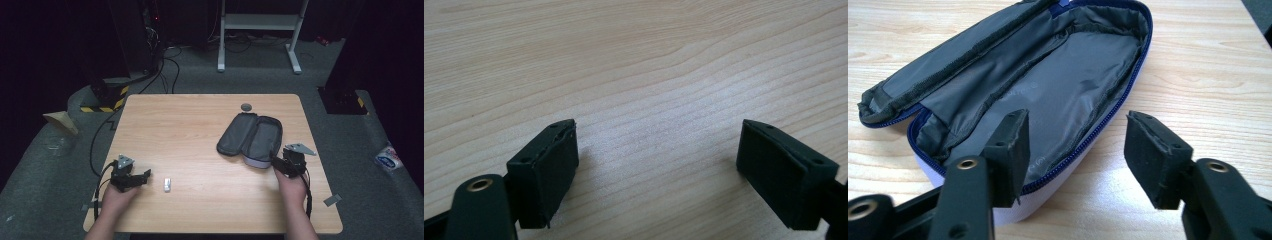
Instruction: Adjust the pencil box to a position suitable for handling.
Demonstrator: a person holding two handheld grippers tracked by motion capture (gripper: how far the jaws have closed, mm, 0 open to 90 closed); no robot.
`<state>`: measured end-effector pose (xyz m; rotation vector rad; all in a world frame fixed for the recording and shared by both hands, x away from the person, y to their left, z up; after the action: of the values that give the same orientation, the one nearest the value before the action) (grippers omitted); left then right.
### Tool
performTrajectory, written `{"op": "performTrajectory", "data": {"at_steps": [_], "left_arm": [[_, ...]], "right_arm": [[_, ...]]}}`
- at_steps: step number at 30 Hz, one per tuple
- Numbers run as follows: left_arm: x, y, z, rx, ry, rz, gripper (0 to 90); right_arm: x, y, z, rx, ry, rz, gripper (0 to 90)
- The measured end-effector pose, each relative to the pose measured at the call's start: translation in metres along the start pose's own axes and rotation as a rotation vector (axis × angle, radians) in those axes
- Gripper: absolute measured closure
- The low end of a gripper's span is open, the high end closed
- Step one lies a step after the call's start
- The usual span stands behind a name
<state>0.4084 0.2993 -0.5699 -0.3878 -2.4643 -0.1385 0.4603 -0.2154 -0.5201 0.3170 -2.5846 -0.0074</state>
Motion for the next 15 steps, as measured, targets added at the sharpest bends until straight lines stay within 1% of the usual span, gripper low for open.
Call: {"op": "performTrajectory", "data": {"at_steps": [2, 4, 5, 7, 12, 15], "left_arm": [[0.0, 0.0, 0.0, -0.004, 0.003, 0.001, 17.2], [0.0, 0.0, 0.0, -0.004, 0.004, 0.002, 17.2], [0.0, 0.0, 0.0, -0.004, 0.003, 0.002, 17.2], [0.0, 0.0, 0.0, -0.005, 0.003, 0.005, 17.3], [0.0, 0.0, 0.0, -0.006, 0.002, 0.005, 17.3], [0.0, 0.0, 0.0, -0.005, 0.001, 0.004, 17.5]], "right_arm": [[-0.003, 0.002, 0.001, -0.014, 0.005, -0.004, 37.8], [-0.005, 0.003, 0.003, -0.016, 0.004, -0.009, 32.7], [-0.006, 0.005, 0.005, -0.026, 0.009, -0.007, 29.4], [-0.008, 0.008, 0.008, -0.026, 0.011, -0.005, 24.5], [-0.008, 0.019, 0.014, -0.018, 0.026, -0.022, 23.3], [-0.004, 0.032, 0.018, -0.023, 0.026, -0.042, 23.3]]}}
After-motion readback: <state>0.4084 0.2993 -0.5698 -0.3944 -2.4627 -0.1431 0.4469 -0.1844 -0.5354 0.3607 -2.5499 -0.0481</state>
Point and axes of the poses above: each handheld gripper's, and its own axes: x roughly backward along the jaws, z roughly out of its underside, y roughly to its left, the point moved 6 cm from there along -x, roughly forward along the jaws, and after that the axes turned 5 degrees about -y, right-handed, at the moved point
